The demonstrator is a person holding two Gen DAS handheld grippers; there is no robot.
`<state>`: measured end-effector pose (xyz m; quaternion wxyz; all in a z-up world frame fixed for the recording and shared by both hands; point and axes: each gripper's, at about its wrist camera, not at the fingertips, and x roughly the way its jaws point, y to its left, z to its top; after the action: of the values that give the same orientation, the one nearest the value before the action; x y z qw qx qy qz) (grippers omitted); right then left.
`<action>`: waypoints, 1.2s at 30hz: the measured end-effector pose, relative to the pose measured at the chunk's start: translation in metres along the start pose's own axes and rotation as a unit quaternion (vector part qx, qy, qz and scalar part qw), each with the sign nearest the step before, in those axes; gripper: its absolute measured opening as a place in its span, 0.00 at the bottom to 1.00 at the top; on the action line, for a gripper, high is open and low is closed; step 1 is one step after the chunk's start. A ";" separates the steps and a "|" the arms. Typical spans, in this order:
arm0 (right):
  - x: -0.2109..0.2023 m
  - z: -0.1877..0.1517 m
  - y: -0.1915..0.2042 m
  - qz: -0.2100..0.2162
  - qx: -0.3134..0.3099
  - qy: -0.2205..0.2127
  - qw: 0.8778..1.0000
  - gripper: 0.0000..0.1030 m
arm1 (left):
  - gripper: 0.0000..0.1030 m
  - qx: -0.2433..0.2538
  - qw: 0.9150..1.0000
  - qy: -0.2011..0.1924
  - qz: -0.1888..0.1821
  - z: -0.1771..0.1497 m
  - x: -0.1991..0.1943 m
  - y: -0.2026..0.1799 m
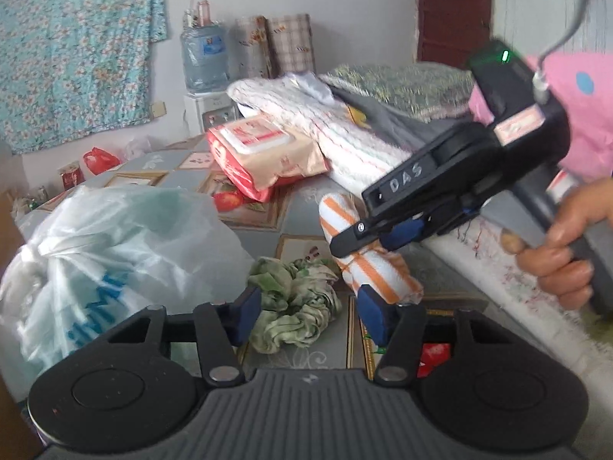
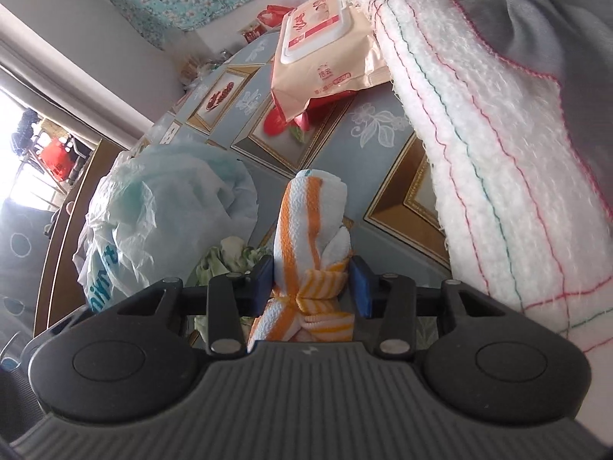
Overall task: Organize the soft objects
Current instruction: 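Lift the orange-and-white striped towel roll and carry it to the box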
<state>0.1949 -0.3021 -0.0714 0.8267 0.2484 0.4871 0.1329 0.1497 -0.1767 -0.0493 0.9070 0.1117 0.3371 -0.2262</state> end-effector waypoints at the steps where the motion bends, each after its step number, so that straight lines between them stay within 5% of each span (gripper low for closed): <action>1: 0.000 -0.001 -0.001 0.003 0.000 -0.001 1.000 0.40 | 0.51 0.005 1.000 0.006 0.003 0.000 0.005 -0.002; 8: 0.000 -0.002 -0.013 0.031 0.019 -0.001 0.999 0.40 | 0.39 0.010 0.998 0.051 0.024 -0.002 0.038 -0.006; 13: 0.000 -0.003 -0.014 0.037 0.015 -0.004 0.999 0.40 | 0.17 0.006 0.998 0.052 0.039 -0.002 0.042 -0.005; 17: -0.003 -0.006 -0.017 0.049 0.023 -0.013 0.998 0.39 | 0.12 -0.022 0.998 0.047 0.044 -0.001 0.039 0.000; 26: -0.035 -0.009 -0.012 0.099 0.053 -0.042 0.993 0.37 | 0.11 -0.092 0.996 -0.009 0.020 0.007 -0.018 0.020; 36: -0.079 -0.009 0.052 0.156 0.010 -0.069 0.985 0.38 | 0.11 -0.180 0.980 -0.087 -0.018 0.000 -0.123 0.065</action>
<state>0.1491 -0.2928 0.0115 0.8246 0.3387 0.3856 0.2380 0.0985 -0.0787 0.0351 0.9338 -0.0799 0.2942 -0.1872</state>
